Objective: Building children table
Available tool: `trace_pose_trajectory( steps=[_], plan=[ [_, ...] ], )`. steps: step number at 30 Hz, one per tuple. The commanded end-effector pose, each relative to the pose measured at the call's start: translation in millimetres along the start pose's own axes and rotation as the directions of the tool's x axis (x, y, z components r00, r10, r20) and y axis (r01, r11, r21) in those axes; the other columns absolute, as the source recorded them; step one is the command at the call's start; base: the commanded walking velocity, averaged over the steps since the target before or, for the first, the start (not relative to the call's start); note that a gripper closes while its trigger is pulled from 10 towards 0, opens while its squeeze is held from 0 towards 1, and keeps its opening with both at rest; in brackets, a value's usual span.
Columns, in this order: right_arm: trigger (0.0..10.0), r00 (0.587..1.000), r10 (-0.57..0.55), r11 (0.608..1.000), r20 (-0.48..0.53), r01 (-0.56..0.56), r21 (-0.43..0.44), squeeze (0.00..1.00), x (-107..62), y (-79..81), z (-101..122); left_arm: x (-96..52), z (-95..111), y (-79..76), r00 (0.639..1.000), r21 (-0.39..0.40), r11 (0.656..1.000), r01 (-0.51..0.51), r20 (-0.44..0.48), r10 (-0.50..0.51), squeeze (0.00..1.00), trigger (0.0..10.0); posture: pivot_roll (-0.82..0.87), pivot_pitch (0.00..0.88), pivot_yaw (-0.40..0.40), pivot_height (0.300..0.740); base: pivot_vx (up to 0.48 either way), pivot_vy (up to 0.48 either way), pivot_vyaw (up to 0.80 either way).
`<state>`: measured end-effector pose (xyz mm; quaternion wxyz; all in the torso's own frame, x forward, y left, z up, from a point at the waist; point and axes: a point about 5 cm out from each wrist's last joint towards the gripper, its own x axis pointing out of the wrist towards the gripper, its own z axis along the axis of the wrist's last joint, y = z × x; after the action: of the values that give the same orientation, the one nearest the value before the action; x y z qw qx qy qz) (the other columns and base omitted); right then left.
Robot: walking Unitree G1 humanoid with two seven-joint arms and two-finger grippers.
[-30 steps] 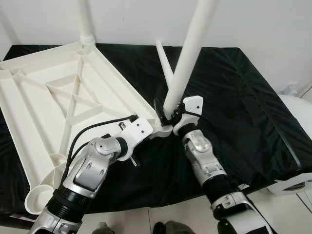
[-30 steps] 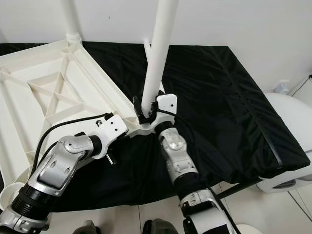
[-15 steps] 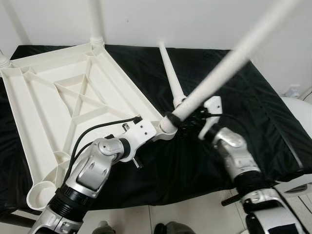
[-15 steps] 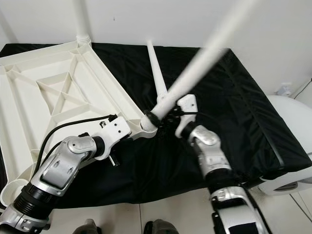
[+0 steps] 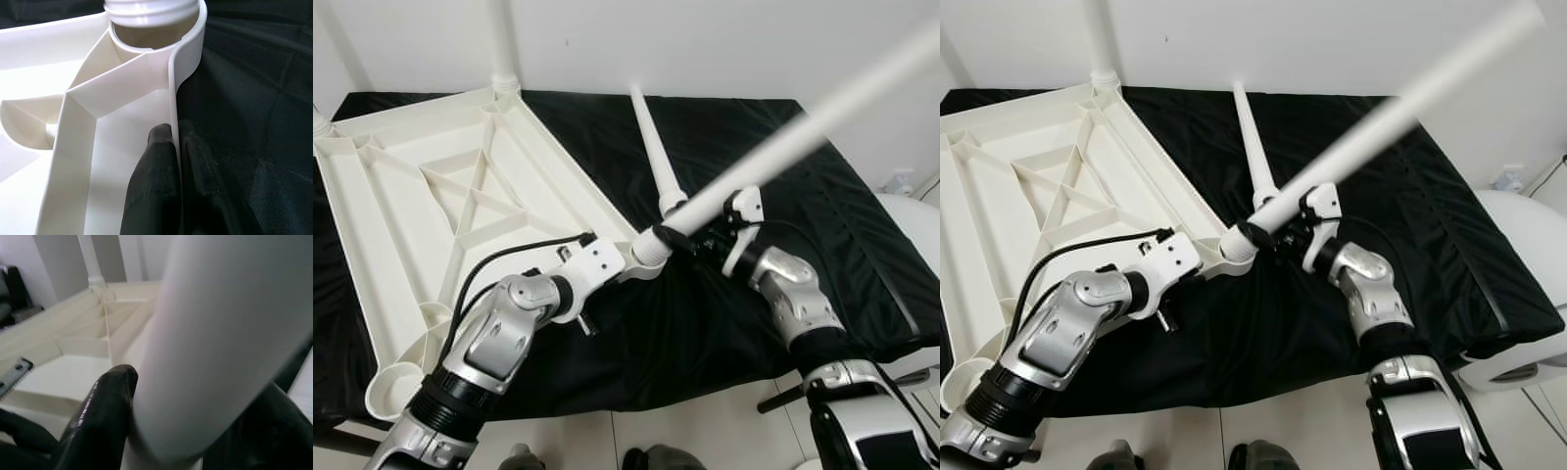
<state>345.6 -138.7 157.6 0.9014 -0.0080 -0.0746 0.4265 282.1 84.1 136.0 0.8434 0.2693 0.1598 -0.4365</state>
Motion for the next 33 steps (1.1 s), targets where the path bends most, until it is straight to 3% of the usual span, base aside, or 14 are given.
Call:
trace_pose_trajectory(
  steps=[1,9,12,18,19,20,21,25,33],
  plan=[
    [0.0,0.996,-0.087,0.996,0.018,0.086,0.020,0.00,-7.5,-13.6,4,-1.4,-11,3.8,0.998,-0.006,0.999,-0.043,-0.047,0.043,0.00,10.0,0.05,0.018,-0.073,0.740,0.000,0.000,0.00],
    [0.0,0.991,-0.117,0.991,0.062,0.113,0.066,0.00,-0.4,-16.5,10,-1.2,-11,3.1,0.998,-0.010,0.999,-0.045,-0.045,0.044,0.00,10.0,0.05,0.016,-0.077,0.740,0.000,0.000,0.00],
    [0.0,0.990,-0.099,0.992,0.096,0.090,0.093,0.00,10.5,-9.1,12,-1.6,-11,2.4,0.998,-0.014,0.999,-0.047,-0.044,0.046,0.00,10.0,0.06,0.014,-0.083,0.740,0.000,0.000,0.00],
    [0.1,0.991,-0.084,0.993,0.108,0.073,0.095,0.00,15.6,-0.9,11,-2.0,-12,1.8,0.998,-0.019,0.999,-0.050,-0.044,0.049,0.00,10.0,0.06,0.014,-0.089,0.740,0.000,0.000,0.00],
    [6.2,0.991,-0.089,0.993,0.103,0.080,0.093,0.00,17.8,1.7,11,-2.0,-12,1.4,0.998,-0.020,0.999,-0.051,-0.044,0.050,0.00,10.0,0.06,0.013,-0.090,0.740,0.000,0.000,0.00],
    [6.2,0.991,-0.089,0.993,0.103,0.080,0.093,0.00,17.8,1.7,11,-2.0,-12,1.4,0.998,-0.020,0.999,-0.051,-0.044,0.050,0.00,10.0,0.06,0.013,-0.090,0.740,0.000,0.000,0.00],
    [10.0,0.992,-0.094,0.992,0.084,0.086,0.095,0.00,20.8,4.3,12,-1.8,-12,0.7,0.998,-0.020,0.999,-0.050,-0.043,0.049,0.00,10.0,0.06,0.012,-0.091,0.740,0.000,0.000,0.00],
    [10.0,0.997,-0.083,0.996,-0.007,0.083,0.043,0.00,28.5,10.6,13,-0.9,-11,-1.2,0.998,-0.020,0.999,-0.045,-0.037,0.045,0.00,10.0,0.05,0.009,-0.090,0.740,0.000,0.000,0.00],
    [10.0,0.991,-0.131,0.991,0.020,0.132,-0.016,0.00,30.3,9.1,27,1.5,-11,-1.3,0.998,-0.020,0.998,-0.054,-0.022,0.053,0.00,10.0,0.05,0.005,-0.096,0.740,0.000,0.000,0.00]
  ],
)
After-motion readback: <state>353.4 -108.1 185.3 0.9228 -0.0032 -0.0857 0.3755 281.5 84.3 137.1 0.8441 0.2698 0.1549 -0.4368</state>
